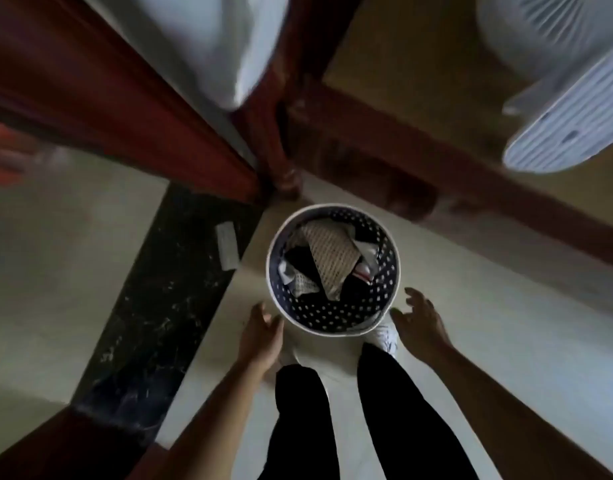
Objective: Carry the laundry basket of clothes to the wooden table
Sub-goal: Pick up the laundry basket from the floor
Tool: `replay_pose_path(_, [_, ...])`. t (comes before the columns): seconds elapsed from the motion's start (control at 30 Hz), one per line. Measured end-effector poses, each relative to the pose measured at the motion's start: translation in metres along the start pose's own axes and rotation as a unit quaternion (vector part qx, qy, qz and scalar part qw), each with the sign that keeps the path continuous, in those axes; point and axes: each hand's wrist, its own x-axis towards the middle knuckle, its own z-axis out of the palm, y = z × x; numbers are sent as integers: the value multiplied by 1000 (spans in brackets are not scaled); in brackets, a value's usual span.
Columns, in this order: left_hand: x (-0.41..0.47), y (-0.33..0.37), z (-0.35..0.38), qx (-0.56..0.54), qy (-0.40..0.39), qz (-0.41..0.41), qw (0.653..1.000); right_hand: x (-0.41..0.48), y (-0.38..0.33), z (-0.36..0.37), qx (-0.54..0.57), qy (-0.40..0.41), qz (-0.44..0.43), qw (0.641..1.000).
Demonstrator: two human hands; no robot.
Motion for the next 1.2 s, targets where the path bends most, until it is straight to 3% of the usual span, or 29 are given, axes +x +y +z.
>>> replay_pose_path(0.13, [62,-12,33,-113,37,-30,992,43,-4,28,52,-5,40,998])
replay_pose_path(0.27, [109,-58,69,-141,55,-35,988,50,3,48,92,-12,60,994])
replay_pose_path(0.43, [88,-58,52,-156,57,-55,985,21,-2,31,101,16,17,995])
replay_pose_path(0.6, [-21,-35,0,-213,43,-70,974,-63,-35,-30,45,2,-30,999])
replay_pose_path(0.77, [-169,-1,-63,-210,79,-60,973,-187,-71,-105,45,-11,-42,998])
replay_pose_path(1.0, [-347,38,-154,-230,79,70,967,-338,-105,-196,134,-1,-74,988])
replay_pose_path(1.2, [-439,61,-224,-221,86,193,952,-437,-122,-246,252,-8,-142,957])
